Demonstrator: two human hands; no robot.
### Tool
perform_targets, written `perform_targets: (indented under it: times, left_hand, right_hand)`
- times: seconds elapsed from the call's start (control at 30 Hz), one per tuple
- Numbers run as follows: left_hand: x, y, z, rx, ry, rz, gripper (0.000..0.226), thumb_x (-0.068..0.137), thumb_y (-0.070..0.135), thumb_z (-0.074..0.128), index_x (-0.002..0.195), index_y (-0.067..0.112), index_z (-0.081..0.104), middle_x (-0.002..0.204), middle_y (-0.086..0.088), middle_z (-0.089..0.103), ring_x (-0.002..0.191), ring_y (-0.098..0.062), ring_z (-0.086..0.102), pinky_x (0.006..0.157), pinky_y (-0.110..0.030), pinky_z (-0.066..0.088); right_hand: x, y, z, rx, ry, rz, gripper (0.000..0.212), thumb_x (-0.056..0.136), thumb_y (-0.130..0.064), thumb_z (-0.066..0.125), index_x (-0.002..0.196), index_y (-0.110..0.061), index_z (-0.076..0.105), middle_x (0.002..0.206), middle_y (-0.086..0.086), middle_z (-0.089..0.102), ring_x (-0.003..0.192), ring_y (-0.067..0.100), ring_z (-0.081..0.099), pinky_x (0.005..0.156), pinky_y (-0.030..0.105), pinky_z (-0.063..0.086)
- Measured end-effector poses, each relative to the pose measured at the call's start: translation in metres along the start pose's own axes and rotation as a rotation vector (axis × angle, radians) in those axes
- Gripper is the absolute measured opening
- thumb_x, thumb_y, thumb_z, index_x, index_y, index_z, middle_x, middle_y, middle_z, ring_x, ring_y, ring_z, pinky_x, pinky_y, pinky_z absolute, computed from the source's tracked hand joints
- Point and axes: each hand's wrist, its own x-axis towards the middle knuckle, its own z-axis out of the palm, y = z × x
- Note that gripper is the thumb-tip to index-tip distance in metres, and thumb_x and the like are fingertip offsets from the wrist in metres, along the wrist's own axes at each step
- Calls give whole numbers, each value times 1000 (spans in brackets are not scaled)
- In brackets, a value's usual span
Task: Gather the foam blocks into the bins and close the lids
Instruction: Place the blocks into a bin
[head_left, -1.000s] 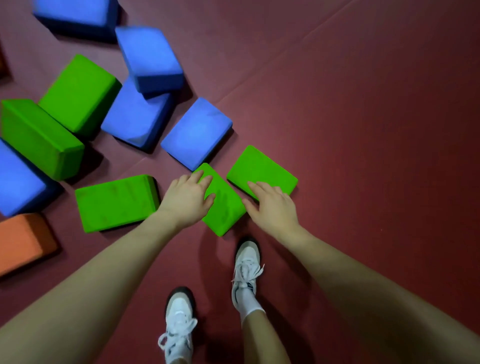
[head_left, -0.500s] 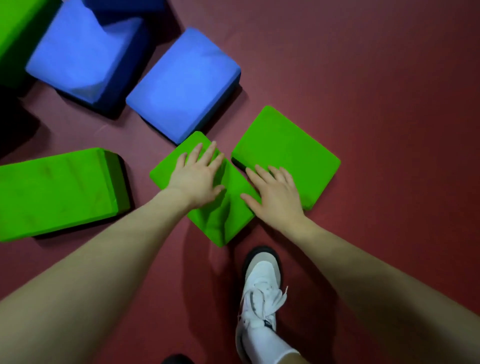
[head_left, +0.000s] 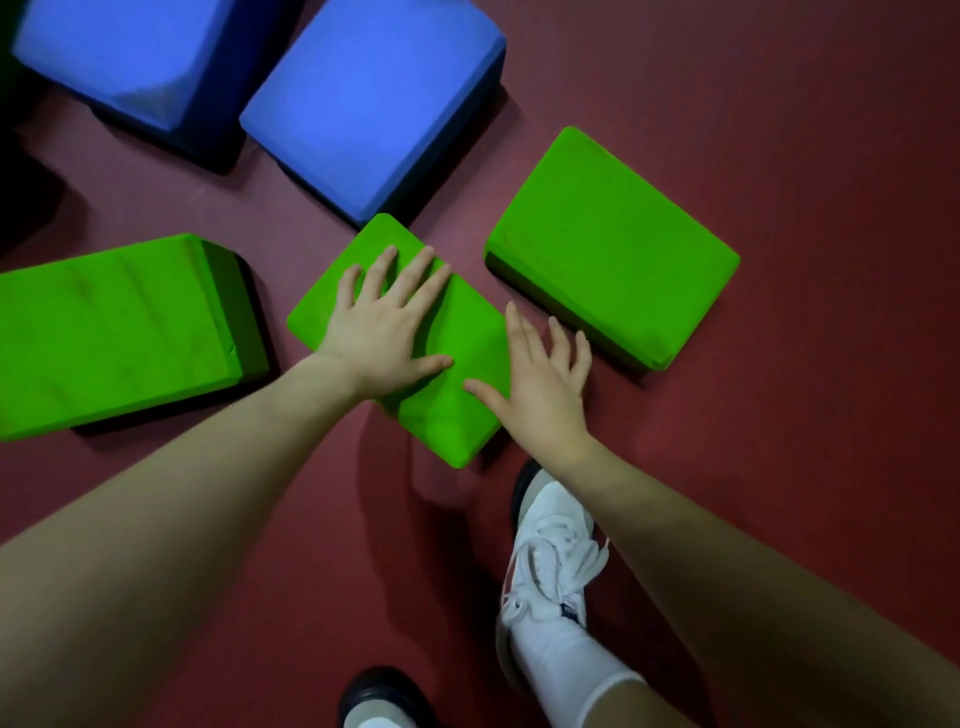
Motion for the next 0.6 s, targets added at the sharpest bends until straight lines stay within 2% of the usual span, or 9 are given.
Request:
perform_targets:
  times: [0.1,0.2,0.3,0.37,0.53,0.6]
  left_hand:
    - [-10,-5,-2,29,-29,12,102,81,65,56,152,30,-7,161,5,-6,147,-29,-3,115,-51,5]
    - [-7,-6,-2,80,-41,50,105,80,66,56,152,28,-10,160,1,-11,147,-28,-9,116,-49,1]
    - [3,-6,-4,125,-52,98,111,76,69,58,151,29,-13,159,0,-17,146,-27,-15,116,-49,-6]
    - [2,-6,-7,132,-65,114,113,74,69,60,151,28,-12,160,1,-14,146,-26,-14,115,-50,-8]
    - [-45,0,-12,-18,90,41,110,71,57,72,153,29,4,161,-2,5,147,-30,-3,114,-52,3]
    - [-70,2,-10,-49,145,-11,103,71,55,73,153,28,15,158,-8,18,145,-36,7,112,-53,10]
  right_hand:
    - [-1,-6,0,59,-83,67,94,84,-62,56,153,-12,17,156,5,28,144,36,18,112,48,-2]
    - [0,-6,-1,68,-78,90,93,84,-60,56,153,-12,17,154,6,31,146,32,15,113,49,-2]
    - [-1,-6,0,117,-53,95,87,83,-57,60,150,-12,26,148,5,39,146,30,18,113,49,1]
    - [-5,-8,2,158,-16,96,85,82,-54,64,148,-12,32,145,6,44,144,30,22,111,48,4]
    - [-33,-25,-3,133,195,-28,76,70,-41,80,133,-8,52,125,13,57,126,33,50,104,50,19]
    - [-47,-33,-9,94,247,-102,73,67,-36,83,129,-10,54,120,14,58,118,32,54,102,49,21]
